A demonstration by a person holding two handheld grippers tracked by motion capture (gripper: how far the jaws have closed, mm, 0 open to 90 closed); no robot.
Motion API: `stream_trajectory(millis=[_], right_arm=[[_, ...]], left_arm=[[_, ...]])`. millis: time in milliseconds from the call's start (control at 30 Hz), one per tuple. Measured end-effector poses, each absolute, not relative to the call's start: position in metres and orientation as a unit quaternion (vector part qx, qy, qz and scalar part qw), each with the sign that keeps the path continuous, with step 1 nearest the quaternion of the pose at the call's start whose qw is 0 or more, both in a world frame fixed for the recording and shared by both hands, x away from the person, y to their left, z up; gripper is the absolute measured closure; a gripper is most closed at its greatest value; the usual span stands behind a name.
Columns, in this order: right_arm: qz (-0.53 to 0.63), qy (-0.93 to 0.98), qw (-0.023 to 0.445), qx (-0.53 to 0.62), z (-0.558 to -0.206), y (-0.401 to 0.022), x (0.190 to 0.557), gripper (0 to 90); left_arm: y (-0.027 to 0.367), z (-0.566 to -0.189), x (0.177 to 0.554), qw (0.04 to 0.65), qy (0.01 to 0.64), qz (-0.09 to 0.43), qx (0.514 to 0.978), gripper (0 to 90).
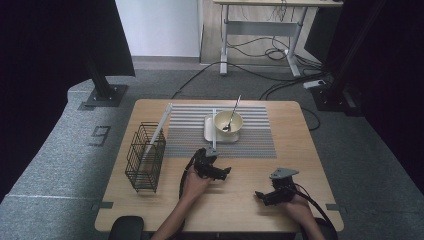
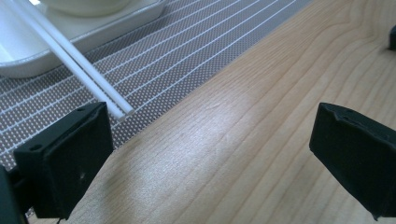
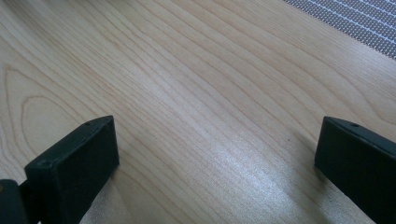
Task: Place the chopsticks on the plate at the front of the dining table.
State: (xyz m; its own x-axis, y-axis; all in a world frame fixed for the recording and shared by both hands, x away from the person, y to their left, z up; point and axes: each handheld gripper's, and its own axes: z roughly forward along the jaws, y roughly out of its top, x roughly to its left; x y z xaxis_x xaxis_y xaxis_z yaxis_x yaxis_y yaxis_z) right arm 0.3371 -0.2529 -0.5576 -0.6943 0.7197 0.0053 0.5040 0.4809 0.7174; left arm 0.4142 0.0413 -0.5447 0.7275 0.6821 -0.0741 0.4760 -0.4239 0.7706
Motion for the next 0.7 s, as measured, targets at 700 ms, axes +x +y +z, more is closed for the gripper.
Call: stream_trajectory(millis=[700], right_arm=[[0.359, 0.847, 0.150, 0.361, -0.5576, -0.2529, 0.3371, 0.0]], left_arm=[[0.0365, -0.5459, 0.4181, 0.403, 0.344, 0.123, 0.839, 0.0]])
